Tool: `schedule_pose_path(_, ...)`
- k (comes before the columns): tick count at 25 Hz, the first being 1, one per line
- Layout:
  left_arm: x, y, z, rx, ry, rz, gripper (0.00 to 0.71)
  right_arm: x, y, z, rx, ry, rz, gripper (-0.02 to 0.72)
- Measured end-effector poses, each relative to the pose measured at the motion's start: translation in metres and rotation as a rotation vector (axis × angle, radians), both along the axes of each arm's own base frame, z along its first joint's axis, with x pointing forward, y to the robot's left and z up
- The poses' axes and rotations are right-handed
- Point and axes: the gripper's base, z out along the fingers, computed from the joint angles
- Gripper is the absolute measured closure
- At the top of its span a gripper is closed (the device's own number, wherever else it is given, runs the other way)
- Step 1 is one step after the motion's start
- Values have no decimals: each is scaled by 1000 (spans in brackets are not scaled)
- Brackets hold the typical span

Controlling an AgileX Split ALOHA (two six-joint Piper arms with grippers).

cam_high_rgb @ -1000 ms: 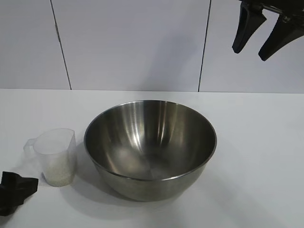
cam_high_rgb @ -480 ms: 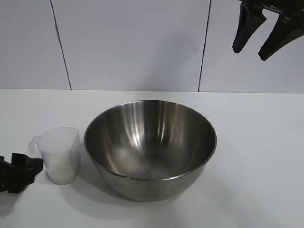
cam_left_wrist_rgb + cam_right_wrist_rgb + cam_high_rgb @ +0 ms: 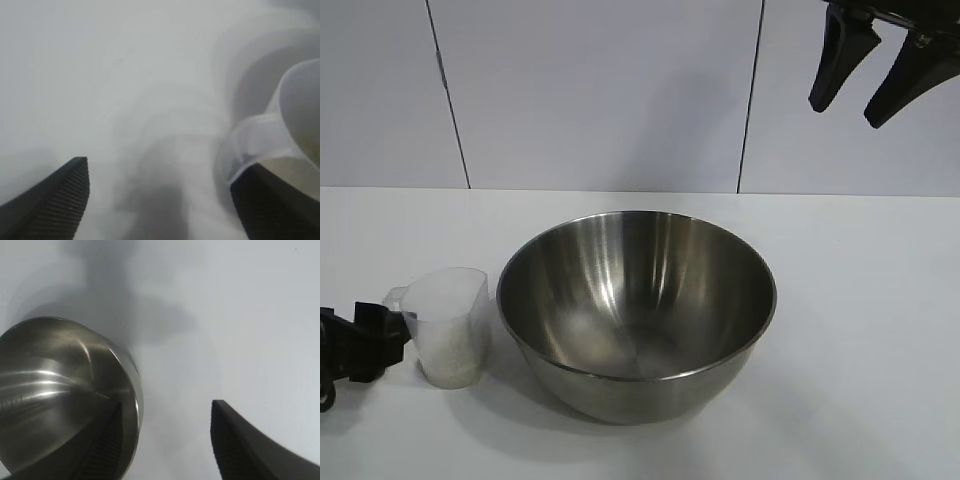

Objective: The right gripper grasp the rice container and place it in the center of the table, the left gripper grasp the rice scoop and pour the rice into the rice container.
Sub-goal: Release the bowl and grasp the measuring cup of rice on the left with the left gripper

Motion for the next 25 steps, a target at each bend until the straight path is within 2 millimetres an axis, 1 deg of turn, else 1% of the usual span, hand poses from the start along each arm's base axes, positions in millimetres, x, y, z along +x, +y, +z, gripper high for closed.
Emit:
schedule_pose_path(1,0,0,0,0,0,0,205,0,0,0,0,0,0,333)
schedule_pose_path(3,0,0,0,0,0,0,315,0,0,0,0,0,0,333)
schedule_pose_path(5,0,0,0,0,0,0,464,0,0,0,0,0,0,333)
schedule_pose_path(6,0,0,0,-1,0,0,551,0,0,0,0,0,0,333)
schedule_pose_path(7,0,0,0,-1,0,0,611,0,0,0,0,0,0,333)
schedule_pose_path(9,0,0,0,-1,0,0,668,0,0,0,0,0,0,333)
schedule_pose_path(11,0,0,0,-1,0,0,693,0,0,0,0,0,0,333)
schedule_pose_path(15,0,0,1,-1,0,0,702,0,0,0,0,-1,0,333)
schedule_pose_path(17,1,0,5,-8,-16,0,702,0,0,0,0,-1,0,333)
schedule_pose_path(22,4,-2,28,-4,-111,-16,702,0,0,0,0,-1,0,333)
schedule_pose_path(25,6,-4,46,2,-186,-45,702,0,0,0,0,-4,-1,333)
